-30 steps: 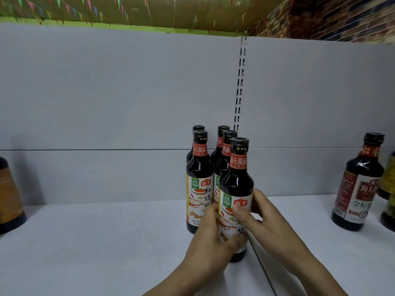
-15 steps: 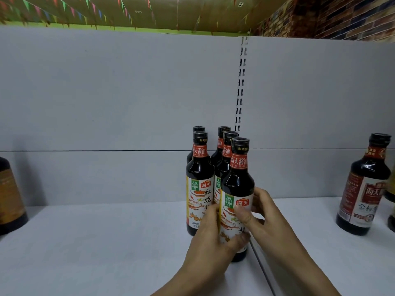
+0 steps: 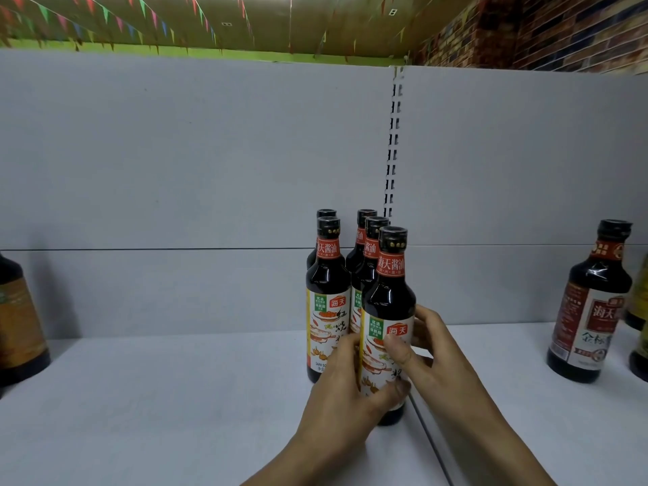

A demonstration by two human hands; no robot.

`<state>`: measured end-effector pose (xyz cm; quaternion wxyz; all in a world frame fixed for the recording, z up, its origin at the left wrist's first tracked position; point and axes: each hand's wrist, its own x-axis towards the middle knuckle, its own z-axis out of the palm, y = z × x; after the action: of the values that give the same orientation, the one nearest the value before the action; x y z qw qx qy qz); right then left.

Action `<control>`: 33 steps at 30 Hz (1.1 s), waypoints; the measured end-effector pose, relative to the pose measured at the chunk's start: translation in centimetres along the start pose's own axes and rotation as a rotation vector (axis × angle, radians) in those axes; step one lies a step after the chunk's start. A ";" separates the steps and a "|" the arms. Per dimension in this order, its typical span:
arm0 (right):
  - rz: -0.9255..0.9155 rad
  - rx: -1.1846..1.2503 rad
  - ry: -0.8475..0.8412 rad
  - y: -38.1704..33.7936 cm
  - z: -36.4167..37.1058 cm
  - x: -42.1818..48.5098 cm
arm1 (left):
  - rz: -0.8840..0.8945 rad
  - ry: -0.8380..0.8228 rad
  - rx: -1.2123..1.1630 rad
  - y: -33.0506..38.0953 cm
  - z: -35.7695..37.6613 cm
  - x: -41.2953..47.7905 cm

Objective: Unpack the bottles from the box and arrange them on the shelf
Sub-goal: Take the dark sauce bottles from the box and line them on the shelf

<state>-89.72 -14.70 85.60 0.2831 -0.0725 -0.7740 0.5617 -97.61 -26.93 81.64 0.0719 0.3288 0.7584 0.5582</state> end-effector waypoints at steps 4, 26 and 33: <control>-0.054 -0.048 0.043 -0.1 -0.2 -0.5 | -0.023 -0.028 -0.001 0.4 -0.7 -0.3; -0.265 -0.243 0.041 -1.9 3.0 -3.6 | -0.010 0.108 0.097 2.3 -5.6 -4.1; -0.299 -0.183 -0.122 -3.9 8.2 -3.0 | -0.055 0.285 0.078 2.3 -10.7 -7.5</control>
<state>-90.68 -24.23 86.33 0.3080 0.0519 -0.8399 0.4439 -95.90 -39.46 85.70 -0.0339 0.2277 0.7906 0.5673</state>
